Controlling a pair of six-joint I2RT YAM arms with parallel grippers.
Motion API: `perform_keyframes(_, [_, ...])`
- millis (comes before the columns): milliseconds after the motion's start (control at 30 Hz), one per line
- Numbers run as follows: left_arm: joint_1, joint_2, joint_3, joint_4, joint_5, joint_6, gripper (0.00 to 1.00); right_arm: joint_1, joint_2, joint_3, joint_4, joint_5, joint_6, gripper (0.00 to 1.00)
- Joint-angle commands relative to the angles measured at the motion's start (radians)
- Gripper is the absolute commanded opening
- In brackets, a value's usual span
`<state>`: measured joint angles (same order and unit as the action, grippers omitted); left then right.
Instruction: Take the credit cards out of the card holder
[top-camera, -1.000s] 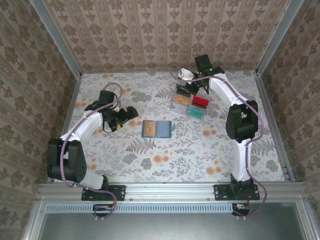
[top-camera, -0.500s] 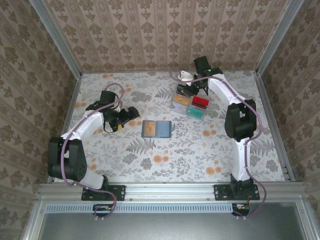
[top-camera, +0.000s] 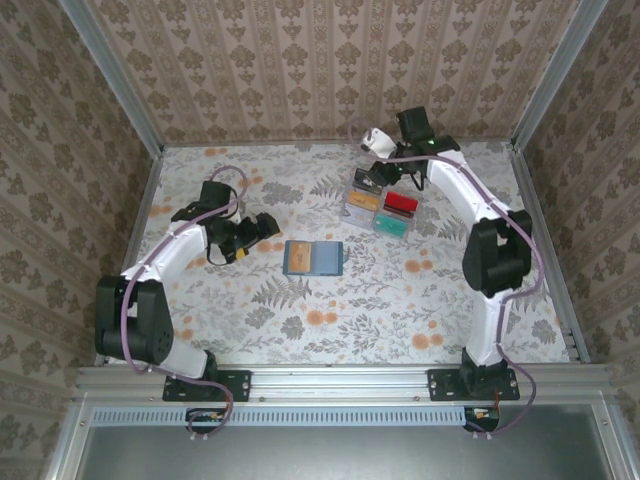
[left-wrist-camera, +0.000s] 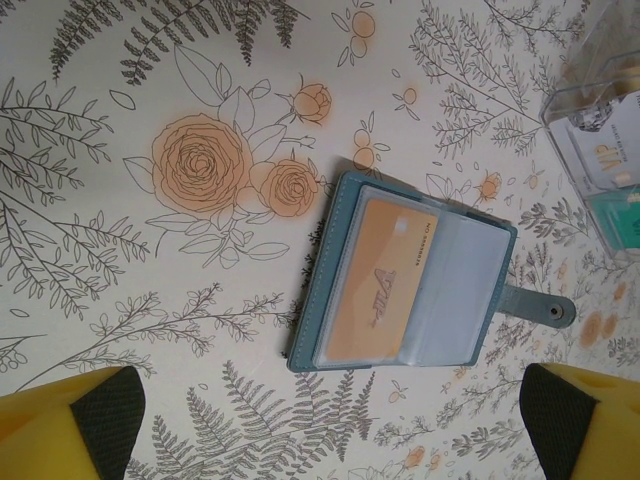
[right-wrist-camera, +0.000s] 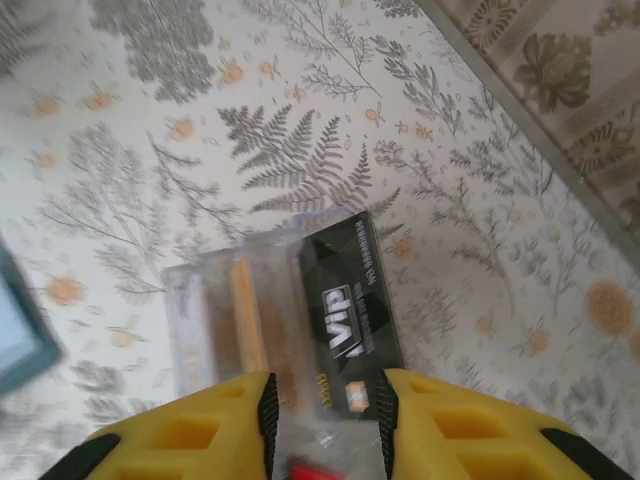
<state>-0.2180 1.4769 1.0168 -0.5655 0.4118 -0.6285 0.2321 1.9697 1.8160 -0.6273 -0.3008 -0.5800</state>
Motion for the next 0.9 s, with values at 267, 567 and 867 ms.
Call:
perform_keyframes(267, [-0.010, -0.066, -0.042, -0.003, -0.032, 0.026, 1.00, 0.178, -0.329, -0.359, 0.141, -0.054, 0.597, 0.64])
perform_keyframes(567, [0.001, -0.114, -0.096, 0.000, -0.059, 0.042, 1.00, 0.419, -0.294, -0.514, 0.200, 0.083, 1.109, 0.64])
perform_keyframes(867, [0.002, -0.125, -0.125, 0.018, -0.033, 0.052, 1.00, 0.508, -0.125, -0.500, 0.309, 0.142, 1.443, 0.52])
